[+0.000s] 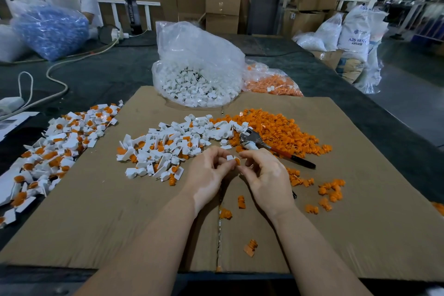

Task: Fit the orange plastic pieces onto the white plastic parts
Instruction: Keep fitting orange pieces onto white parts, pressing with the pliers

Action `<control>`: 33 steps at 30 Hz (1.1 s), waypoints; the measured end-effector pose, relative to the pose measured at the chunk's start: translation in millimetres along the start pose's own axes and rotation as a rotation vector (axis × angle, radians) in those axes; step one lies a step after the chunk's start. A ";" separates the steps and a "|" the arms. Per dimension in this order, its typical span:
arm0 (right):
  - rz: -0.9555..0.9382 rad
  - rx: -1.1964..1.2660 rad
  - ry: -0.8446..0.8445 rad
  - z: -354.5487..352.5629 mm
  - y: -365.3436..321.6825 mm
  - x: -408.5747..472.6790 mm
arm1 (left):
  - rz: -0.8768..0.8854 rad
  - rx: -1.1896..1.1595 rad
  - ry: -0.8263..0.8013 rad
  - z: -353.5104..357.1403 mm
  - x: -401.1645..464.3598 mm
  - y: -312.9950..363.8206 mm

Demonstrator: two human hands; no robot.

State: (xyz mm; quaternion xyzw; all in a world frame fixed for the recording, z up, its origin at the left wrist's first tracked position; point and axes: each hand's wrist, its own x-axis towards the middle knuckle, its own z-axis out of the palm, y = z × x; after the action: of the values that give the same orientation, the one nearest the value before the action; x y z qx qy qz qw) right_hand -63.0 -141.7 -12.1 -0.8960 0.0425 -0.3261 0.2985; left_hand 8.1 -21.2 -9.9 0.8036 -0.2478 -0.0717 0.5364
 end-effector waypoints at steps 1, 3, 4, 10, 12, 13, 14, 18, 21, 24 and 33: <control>-0.002 -0.003 0.008 0.1 -0.1 0.0 | -0.001 -0.002 0.000 0.0 0.0 0.3; -0.003 -0.007 0.009 0.4 0.3 0.2 | -0.006 -0.005 0.005 0.2 0.2 0.3; -0.003 -0.007 0.004 0.8 0.7 0.4 | -0.009 -0.007 0.007 0.2 0.3 0.1; -0.005 -0.013 -0.006 1.5 1.6 0.2 | -0.011 -0.018 0.009 1.0 1.6 -2.5; -0.002 -0.013 -0.002 1.7 1.8 0.2 | -0.013 -0.040 0.020 1.8 2.0 -3.6; 0.000 -0.012 0.000 1.9 2.0 0.4 | -0.014 -0.047 0.029 2.0 2.4 -4.3; 0.000 -0.012 0.000 2.1 2.4 0.4 | -0.013 -0.046 0.035 2.2 2.8 -4.8; -0.001 -0.016 -0.006 2.5 3.0 0.4 | -0.007 -0.029 0.030 2.5 4.0 -6.7; -0.002 -0.023 -0.008 2.2 2.7 0.2 | -0.009 -0.020 0.028 2.0 4.2 -7.5; -0.022 -0.010 0.002 1.8 1.7 0.0 | -0.014 -0.041 0.020 2.0 3.9 -6.4; 0.006 0.020 -0.096 -1.2 -0.7 1.5 | -0.010 -0.040 0.006 1.5 2.4 -3.9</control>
State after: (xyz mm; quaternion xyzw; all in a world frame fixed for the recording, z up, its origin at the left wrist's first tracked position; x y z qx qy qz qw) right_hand -62.6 -142.1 -10.1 -0.9075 0.0276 -0.2820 0.3099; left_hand 10.8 -22.4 -13.7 0.7942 -0.2407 -0.0769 0.5527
